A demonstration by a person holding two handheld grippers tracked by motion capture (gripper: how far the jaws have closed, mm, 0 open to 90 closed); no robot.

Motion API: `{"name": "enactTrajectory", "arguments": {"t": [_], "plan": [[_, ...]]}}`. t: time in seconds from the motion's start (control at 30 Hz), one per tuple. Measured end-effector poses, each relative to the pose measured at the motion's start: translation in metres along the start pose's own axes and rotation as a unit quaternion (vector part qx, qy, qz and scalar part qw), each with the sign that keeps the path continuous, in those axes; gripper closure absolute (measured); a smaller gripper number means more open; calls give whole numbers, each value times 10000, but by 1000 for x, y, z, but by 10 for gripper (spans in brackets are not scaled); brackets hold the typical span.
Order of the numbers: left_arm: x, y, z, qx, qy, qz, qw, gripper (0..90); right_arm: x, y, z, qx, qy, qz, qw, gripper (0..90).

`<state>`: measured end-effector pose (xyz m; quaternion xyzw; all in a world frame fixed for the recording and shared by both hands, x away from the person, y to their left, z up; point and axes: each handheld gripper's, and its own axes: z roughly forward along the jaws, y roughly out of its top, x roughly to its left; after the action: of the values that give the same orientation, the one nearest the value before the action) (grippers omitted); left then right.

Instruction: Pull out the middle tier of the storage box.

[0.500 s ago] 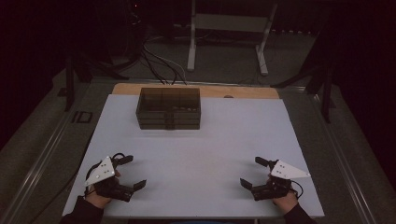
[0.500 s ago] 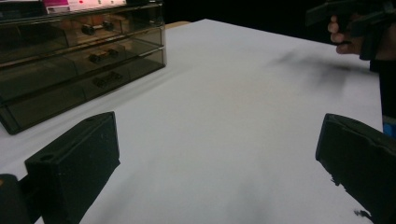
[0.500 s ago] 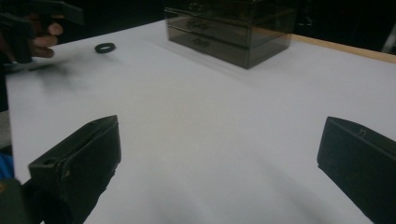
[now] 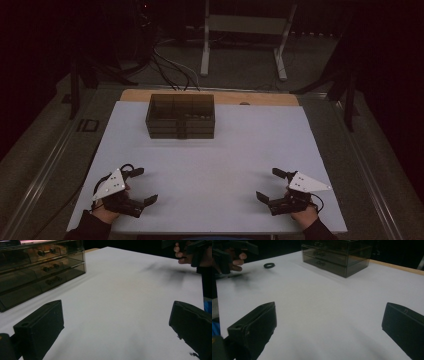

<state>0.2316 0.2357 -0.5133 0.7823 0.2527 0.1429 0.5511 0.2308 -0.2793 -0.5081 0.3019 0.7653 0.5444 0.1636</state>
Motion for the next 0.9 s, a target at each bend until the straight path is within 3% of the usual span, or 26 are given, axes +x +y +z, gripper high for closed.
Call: {"name": "enactTrajectory", "arguments": {"t": [0.4, 0.67, 0.9], "plan": [[-2, 0, 2, 50, 1, 70, 10000, 11, 3, 0, 3, 22, -26, -86, 10000, 0], [-10, 5, 6, 154, -170, 226, 9995, 11, 5, 0, 3, -21, -27, -112, 9999, 0], [-9, 16, 8, 152, -307, 327, 9989, 11, 4, 1, 1, -133, -89, -49, 9999, 0]]}}
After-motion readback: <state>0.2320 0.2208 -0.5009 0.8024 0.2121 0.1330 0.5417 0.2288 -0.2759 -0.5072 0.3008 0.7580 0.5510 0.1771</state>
